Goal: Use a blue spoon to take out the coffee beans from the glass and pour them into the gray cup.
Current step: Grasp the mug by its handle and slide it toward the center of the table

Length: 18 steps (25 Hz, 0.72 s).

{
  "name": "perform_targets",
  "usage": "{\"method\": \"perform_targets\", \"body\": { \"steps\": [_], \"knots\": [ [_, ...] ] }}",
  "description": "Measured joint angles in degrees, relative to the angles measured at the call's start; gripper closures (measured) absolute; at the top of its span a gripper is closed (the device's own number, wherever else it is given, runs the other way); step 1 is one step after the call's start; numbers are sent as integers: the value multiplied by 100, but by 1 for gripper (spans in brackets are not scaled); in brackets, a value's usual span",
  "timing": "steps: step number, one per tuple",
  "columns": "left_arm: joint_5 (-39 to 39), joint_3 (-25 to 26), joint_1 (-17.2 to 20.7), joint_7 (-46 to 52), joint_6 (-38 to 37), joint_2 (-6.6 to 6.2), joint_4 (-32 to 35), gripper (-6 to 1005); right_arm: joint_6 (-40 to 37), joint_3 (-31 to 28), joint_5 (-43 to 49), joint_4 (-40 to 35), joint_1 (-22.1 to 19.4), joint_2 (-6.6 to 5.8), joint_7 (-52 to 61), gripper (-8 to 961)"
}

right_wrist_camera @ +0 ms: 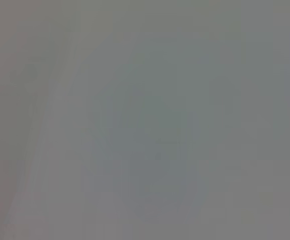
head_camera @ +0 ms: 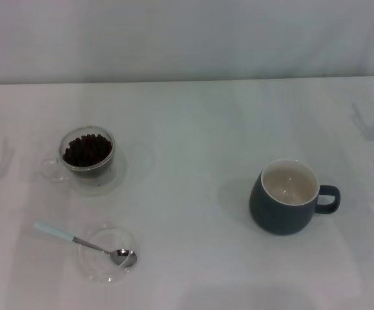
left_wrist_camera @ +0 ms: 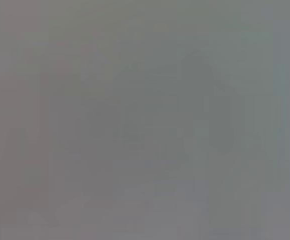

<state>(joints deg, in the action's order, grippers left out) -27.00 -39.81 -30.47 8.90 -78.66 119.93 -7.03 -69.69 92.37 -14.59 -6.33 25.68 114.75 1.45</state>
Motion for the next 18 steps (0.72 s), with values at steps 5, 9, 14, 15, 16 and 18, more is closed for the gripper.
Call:
{"method": "perform_targets", "body": {
  "steps": [5, 9, 14, 15, 16, 18],
  "knots": [
    [-94, 0, -13, 4, 0, 3, 0, 107, -23, -1, 0, 17, -35, 10, 9, 96],
    [-98, 4, -13, 5, -8, -8, 4, 107, -37, -6, -16, 18, -51, 20, 21, 96],
    [-104, -6, -5, 7, -8, -6, 1, 107, -8, 0, 2, 31, -54, 22, 23, 96],
    [-104, -7, -4, 7, -8, -5, 1, 107, -7, 0, 2, 33, -55, 21, 24, 96],
    [-104, -7, 4, 7, -10, -5, 0, 107, -8, -1, 2, 33, -55, 22, 24, 97],
    [-105, -9, 11, 7, -15, -5, 0, 107, -15, -3, 2, 35, -50, 21, 25, 97]
  ]
}}
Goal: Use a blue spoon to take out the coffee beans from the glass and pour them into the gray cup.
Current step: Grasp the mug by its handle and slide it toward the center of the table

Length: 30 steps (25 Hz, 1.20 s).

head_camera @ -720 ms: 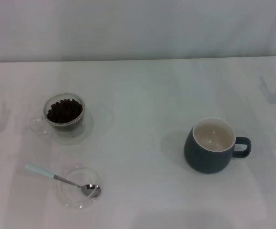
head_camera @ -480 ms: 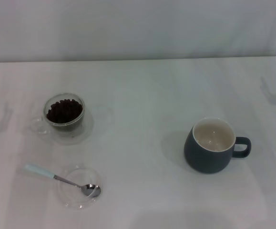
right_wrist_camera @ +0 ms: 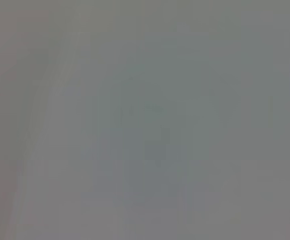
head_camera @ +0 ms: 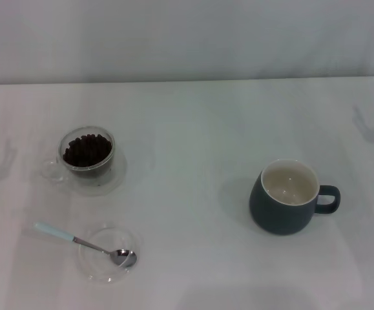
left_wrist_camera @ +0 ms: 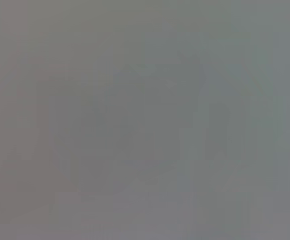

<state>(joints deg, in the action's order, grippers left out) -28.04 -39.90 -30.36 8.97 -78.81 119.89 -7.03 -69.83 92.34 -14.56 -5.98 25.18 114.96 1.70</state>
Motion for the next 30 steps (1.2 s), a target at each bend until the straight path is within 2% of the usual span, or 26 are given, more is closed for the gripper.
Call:
{"method": "perform_targets", "body": {
  "steps": [11, 14, 17, 22, 30],
  "knots": [
    [-165, 0, 162, 0, -401, -1, 0, 106, -41, 1, -2, -1, -14, 0, -1, 97],
    [-288, 0, 398, 0, -765, -1, 0, 106, -164, 4, -3, -2, -86, 4, -78, 97],
    [-319, 0, 541, 17, -921, -1, 0, 107, -373, 5, -3, -2, -256, 15, -167, 96],
    [-507, 1, 849, 53, -1141, -7, 7, 107, -1133, 235, -4, -17, -790, 30, -64, 96],
    [-597, 1, 1177, 63, -1413, -10, -9, 107, -1979, 1164, -2, 354, -1407, 34, 1343, 97]
  ]
}}
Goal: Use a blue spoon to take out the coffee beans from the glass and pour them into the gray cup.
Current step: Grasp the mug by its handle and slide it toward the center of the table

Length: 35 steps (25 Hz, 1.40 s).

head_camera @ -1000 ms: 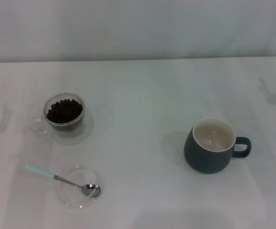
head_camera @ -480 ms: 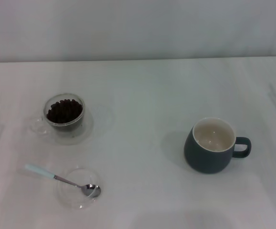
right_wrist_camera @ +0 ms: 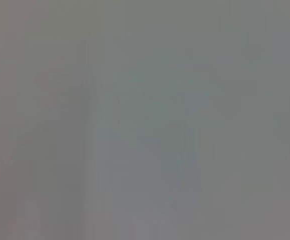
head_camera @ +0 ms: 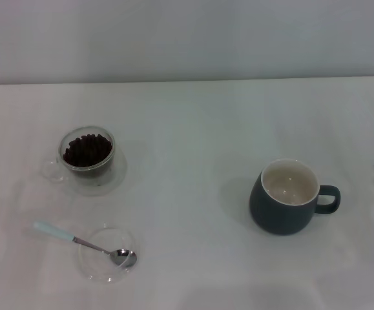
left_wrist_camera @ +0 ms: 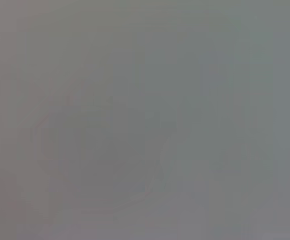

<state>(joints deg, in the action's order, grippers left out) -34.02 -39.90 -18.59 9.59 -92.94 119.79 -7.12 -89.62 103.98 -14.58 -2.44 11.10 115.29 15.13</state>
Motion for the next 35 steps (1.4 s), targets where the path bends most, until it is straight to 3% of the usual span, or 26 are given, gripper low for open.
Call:
{"method": "perform_targets", "body": {
  "steps": [11, 24, 35],
  "knots": [
    [-4, -2, 204, 76, -19, 7, -172, 106, -861, 1357, 143, 88, -640, 1, 231, 100],
    [-26, -143, 359, 483, -96, -18, -142, 106, 118, 1752, 317, -308, -579, 10, 306, 102],
    [-27, -140, 339, 464, -64, -42, -24, 107, 457, 1907, 353, -547, -504, 11, 304, 103]
  ]
}}
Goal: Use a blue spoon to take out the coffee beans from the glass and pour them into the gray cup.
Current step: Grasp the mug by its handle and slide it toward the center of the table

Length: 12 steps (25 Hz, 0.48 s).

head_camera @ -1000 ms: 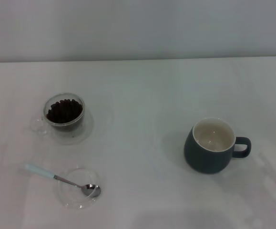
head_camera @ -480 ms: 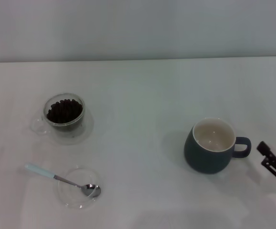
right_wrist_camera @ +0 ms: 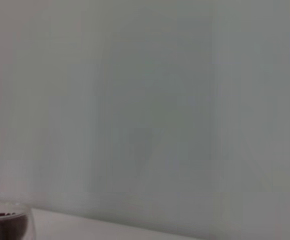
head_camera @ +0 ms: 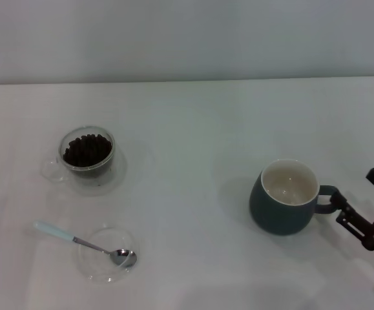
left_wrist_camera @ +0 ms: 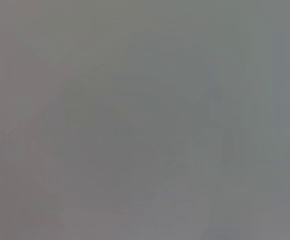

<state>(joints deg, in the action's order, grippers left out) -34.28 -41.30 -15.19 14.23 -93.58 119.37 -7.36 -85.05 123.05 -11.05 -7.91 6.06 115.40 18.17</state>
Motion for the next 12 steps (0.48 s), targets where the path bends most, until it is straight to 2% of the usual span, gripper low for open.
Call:
{"method": "perform_targets", "body": {
  "steps": [12],
  "knots": [
    [26, -1, 4, 0, 36, -16, 98, 107, 954, -14, -55, -256, 78, 0, -88, 102]
  ]
}}
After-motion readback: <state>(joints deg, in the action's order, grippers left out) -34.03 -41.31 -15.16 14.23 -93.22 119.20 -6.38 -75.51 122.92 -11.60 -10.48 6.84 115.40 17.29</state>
